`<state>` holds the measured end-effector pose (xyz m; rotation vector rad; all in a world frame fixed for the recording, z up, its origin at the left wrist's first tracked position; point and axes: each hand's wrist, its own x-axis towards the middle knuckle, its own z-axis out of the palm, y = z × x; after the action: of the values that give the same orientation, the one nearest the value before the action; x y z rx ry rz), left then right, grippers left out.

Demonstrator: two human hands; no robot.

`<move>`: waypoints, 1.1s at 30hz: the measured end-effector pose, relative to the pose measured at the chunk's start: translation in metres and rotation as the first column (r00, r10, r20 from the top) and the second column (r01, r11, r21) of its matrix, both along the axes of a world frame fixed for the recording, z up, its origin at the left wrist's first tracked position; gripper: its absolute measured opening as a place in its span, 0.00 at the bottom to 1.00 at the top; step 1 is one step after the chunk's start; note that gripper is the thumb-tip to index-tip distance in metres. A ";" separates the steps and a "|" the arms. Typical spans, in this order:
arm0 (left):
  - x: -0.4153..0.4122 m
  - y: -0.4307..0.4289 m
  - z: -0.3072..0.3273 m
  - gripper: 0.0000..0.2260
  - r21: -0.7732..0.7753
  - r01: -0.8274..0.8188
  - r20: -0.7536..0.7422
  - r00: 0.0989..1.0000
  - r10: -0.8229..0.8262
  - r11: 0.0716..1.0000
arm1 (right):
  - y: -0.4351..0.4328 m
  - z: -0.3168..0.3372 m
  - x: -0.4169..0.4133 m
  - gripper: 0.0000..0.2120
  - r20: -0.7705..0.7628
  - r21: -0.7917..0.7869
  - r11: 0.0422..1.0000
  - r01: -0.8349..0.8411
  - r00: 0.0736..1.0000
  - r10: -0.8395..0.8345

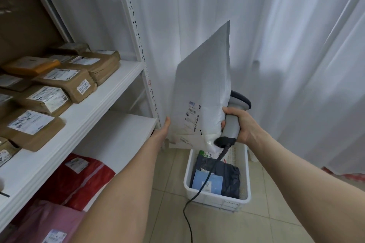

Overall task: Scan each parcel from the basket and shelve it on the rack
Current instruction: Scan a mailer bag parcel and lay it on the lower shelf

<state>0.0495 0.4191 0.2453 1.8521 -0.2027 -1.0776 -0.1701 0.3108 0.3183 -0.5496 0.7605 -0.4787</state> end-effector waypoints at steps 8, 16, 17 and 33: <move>0.015 0.008 0.000 0.34 -0.142 -0.014 0.025 1.000 0.018 0.990 | -0.010 -0.001 -0.009 0.07 -0.136 -0.056 0.998 0.010 0.991 -0.018; 0.042 0.019 0.030 0.31 -0.156 0.134 -0.098 0.984 -0.150 0.979 | -0.021 -0.032 0.001 0.07 -0.378 -0.268 0.909 0.320 0.833 -0.405; 0.041 0.018 0.033 0.34 -0.153 0.138 -0.081 0.985 -0.151 0.979 | -0.020 -0.033 0.003 0.07 -0.396 -0.282 0.900 0.333 0.814 -0.426; -0.013 -0.004 0.019 0.30 -0.217 -0.211 0.155 0.956 0.247 0.953 | 0.025 -0.009 0.009 0.07 -0.315 -0.327 0.945 -0.007 0.944 -0.102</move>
<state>0.0365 0.4154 0.2641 1.7433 -0.1874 -0.7028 -0.1608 0.3360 0.3097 -0.9368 1.0236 -0.5702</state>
